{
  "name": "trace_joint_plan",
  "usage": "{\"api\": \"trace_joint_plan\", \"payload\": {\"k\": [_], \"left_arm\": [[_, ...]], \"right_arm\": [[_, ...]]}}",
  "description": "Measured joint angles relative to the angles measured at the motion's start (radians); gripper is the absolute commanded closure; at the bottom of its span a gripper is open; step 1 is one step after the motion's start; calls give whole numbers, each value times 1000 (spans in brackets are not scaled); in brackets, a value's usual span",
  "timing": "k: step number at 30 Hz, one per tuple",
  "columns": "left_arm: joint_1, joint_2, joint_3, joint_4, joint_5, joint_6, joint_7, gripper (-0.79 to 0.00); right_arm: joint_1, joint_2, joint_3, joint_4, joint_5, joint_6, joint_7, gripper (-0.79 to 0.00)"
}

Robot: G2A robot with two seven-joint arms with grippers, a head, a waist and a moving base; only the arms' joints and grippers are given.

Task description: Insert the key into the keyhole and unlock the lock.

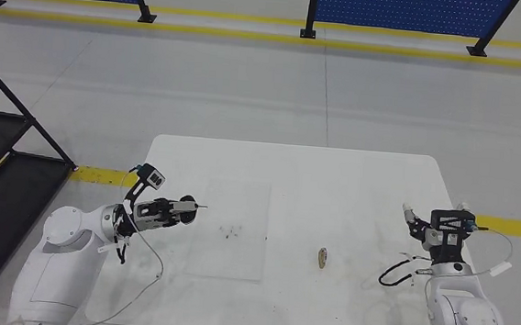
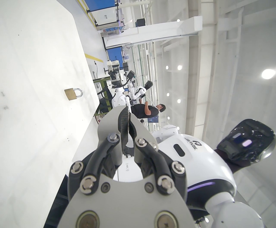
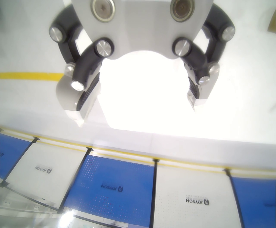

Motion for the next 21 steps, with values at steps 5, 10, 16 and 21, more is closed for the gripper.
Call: {"api": "trace_joint_plan", "payload": {"k": [5,10,16,21], "left_arm": [[0,0,0,0,0,0,0,0],[0,0,0,0,0,0,0,0],[0,0,0,0,0,0,0,0],[0,0,0,0,0,0,0,0]], "right_arm": [[0,3,-17,-11,-30,-68,52,-785],[-11,3,-92,-71,-91,-150,172,-785],[0,-2,-164,-149,-129,-166,319,-785],[49,-10,-219,-217,-65,-166,512,-785]]}}
